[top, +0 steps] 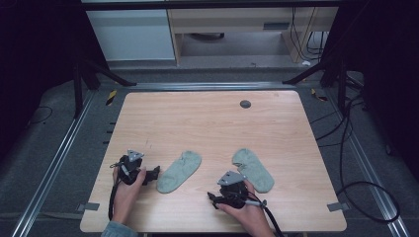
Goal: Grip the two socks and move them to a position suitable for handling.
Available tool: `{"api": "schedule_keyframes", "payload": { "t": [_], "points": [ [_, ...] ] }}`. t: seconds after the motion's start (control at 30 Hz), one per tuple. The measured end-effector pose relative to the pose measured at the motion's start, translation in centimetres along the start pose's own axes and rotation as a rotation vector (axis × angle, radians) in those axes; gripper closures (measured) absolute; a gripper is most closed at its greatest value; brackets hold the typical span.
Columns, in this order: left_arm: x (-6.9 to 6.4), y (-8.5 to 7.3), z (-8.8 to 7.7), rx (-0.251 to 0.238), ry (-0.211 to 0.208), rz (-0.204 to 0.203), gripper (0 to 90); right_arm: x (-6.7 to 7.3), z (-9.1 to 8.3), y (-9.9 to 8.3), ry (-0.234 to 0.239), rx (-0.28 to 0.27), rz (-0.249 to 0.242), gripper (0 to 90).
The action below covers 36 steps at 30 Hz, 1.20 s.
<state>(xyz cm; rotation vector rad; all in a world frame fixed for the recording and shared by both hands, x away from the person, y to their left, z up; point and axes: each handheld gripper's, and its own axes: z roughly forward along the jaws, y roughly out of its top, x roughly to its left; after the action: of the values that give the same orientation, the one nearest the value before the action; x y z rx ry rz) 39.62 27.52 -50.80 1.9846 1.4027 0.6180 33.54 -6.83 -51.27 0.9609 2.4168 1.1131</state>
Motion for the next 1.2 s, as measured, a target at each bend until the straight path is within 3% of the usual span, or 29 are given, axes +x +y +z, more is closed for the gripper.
{"api": "schedule_keyframes", "payload": {
  "t": [0.17, 0.33, 0.43, 0.47, 0.57, 0.73, 0.97, 1.2],
  "points": [
    [-0.4, -0.1, -1.1, -0.028, -0.001, 0.004, 4.1, 0.0, 0.0, 0.0, -0.002, 0.002, 0.006, 24.9],
    [-1.2, -1.3, -3.5, -0.070, 0.001, 0.002, 4.3, -0.2, -0.1, 0.2, 0.001, 0.007, 0.018, 26.2],
    [-1.4, -1.8, -4.4, -0.081, -0.030, -0.016, 8.4, -0.4, -0.4, 0.7, -0.007, 0.004, 0.017, 29.7],
    [-1.6, -2.1, -5.1, -0.096, -0.049, -0.042, 8.7, -0.5, -0.5, 1.0, -0.011, 0.001, 0.018, 31.7],
    [-2.3, -2.5, -5.8, -0.119, -0.055, -0.033, 14.8, -1.2, -0.7, 2.2, -0.012, -0.005, 0.023, 38.6],
    [-3.2, -2.8, -6.4, -0.139, -0.074, -0.003, 22.3, -2.0, -0.3, 4.3, -0.010, 0.004, 0.005, 51.3],
    [-3.5, -3.1, -6.2, -0.123, -0.103, 0.023, 35.1, -2.7, 1.6, 6.8, 0.013, 0.032, -0.032, 70.3],
    [-4.3, -3.5, -5.8, -0.087, -0.141, 0.056, 47.9, -3.5, 4.2, 9.3, 0.023, 0.042, -0.016, 78.1]
  ]
}}
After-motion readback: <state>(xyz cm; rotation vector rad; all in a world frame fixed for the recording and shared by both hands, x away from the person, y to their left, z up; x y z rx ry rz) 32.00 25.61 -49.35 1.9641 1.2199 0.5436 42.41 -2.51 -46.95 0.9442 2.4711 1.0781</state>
